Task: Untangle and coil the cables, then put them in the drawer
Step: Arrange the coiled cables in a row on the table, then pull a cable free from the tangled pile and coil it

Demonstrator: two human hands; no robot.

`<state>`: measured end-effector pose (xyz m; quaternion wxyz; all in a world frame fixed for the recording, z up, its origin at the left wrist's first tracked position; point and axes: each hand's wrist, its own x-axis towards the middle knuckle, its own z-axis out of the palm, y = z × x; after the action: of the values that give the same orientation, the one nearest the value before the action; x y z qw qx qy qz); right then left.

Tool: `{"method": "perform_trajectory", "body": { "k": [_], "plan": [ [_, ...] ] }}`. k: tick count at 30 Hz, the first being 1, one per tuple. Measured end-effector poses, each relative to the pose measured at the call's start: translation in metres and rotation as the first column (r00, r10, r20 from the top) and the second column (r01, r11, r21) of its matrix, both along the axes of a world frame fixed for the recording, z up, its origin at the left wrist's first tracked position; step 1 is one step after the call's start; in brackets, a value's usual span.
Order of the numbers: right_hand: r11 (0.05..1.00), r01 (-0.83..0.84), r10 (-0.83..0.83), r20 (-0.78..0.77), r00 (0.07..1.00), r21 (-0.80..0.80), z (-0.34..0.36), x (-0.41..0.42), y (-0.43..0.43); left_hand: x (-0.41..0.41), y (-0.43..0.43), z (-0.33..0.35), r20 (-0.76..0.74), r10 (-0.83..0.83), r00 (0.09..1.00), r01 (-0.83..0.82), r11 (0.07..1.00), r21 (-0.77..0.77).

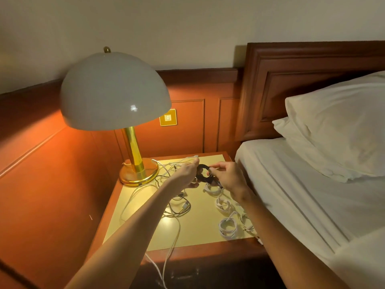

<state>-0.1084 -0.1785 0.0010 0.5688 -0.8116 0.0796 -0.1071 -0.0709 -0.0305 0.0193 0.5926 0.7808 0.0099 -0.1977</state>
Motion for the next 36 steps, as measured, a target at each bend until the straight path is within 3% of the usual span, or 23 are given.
{"method": "perform_trajectory", "body": {
  "k": [2,4,5,9,12,16,21,25,27,28,30,33,36],
  "plan": [
    [0.994,0.05,-0.053,-0.028,0.998,-0.096,-0.008,0.023,-0.02,0.019,-0.006,-0.011,0.1,-0.081,0.992,0.057,0.974,0.22],
    [0.968,0.137,-0.15,-0.048,0.987,-0.209,-0.018,0.046,-0.038,0.04,-0.008,-0.025,0.323,-0.172,0.931,-0.039,0.831,0.554],
    [0.955,0.169,-0.19,-0.065,0.98,-0.242,-0.023,0.058,-0.044,0.049,-0.01,-0.034,0.394,-0.205,0.896,-0.111,0.757,0.644],
    [0.914,0.187,-0.259,-0.161,0.952,-0.359,-0.046,0.1,-0.056,0.077,-0.018,-0.073,0.399,-0.324,0.858,-0.167,0.559,0.812],
    [0.89,0.129,-0.25,-0.231,0.94,-0.438,-0.062,0.127,-0.057,0.091,-0.015,-0.09,0.405,-0.335,0.851,-0.199,0.509,0.838],
    [0.872,0.074,-0.235,-0.28,0.931,-0.485,-0.074,0.15,-0.047,0.114,0.002,-0.087,0.475,-0.215,0.853,-0.262,0.611,0.748],
    [0.825,-0.006,-0.197,-0.296,0.935,-0.566,-0.086,0.172,-0.035,0.125,0.021,-0.03,0.605,-0.066,0.794,-0.358,0.753,0.552],
    [0.746,-0.054,-0.146,-0.243,0.959,-0.663,-0.052,0.155,-0.018,0.114,0.028,0.008,0.678,-0.119,0.725,-0.324,0.81,0.489],
    [0.851,-0.124,0.004,-0.231,0.973,-0.51,-0.019,0.142,-0.012,0.107,0.033,0.023,0.721,-0.122,0.682,-0.308,0.846,0.434],
    [0.911,-0.228,0.148,-0.244,0.958,-0.343,-0.002,0.134,-0.007,0.104,0.036,0.031,0.75,-0.12,0.65,-0.306,0.862,0.403],
    [0.898,-0.435,0.411,-0.222,0.884,-0.067,0.023,0.123,0.006,0.098,0.039,0.049,0.82,-0.14,0.555,-0.32,0.874,0.366],
    [0.908,-0.413,0.403,-0.127,0.906,-0.066,0.037,0.124,0.031,0.081,0.04,0.086,0.887,-0.186,0.423,-0.312,0.889,0.335],
    [0.948,-0.314,0.312,-0.034,0.949,-0.051,0.055,0.127,0.052,0.063,0.047,0.124,0.901,-0.176,0.397,-0.249,0.924,0.29]
  ]
}}
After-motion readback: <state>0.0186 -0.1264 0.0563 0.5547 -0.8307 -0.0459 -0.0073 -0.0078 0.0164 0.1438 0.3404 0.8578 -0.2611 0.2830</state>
